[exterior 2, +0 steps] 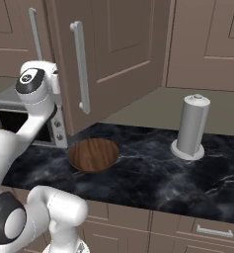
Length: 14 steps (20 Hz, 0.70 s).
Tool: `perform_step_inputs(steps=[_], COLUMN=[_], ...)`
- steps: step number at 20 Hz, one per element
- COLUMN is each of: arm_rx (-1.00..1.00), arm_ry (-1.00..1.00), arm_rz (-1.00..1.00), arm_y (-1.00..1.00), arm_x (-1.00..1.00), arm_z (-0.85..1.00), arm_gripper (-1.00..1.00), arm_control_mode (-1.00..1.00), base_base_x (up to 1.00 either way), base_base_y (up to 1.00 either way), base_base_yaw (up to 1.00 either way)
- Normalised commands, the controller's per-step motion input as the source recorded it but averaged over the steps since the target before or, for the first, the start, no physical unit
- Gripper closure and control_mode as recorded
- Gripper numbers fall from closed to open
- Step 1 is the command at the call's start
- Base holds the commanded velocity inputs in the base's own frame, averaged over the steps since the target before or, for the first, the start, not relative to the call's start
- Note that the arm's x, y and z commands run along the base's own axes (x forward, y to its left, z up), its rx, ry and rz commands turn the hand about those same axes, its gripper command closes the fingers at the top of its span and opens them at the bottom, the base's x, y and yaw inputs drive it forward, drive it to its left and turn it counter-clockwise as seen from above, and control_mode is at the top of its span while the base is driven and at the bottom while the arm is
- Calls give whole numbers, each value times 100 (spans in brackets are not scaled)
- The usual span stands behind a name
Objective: Open the cabinet. Pick the orange and tangerine from the cabinet and place them into the bowl. Then close the cabinet.
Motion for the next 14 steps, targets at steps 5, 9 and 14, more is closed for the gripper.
perform_step_inputs(steps=[5,9,14], arm_rx=[-3,-3,-2], arm_ry=[0,0,0], arm_rz=[-12,-11,-9], arm_y=[-49,-49,-48], arm_x=[0,0,0], arm_z=[0,-1,-2], arm_gripper=[-100,-100,-100], arm_control_mode=[-100,-100,-100], base_base_x=[0,0,0], base_base_y=[0,0,0], base_base_yaw=[0,0,0])
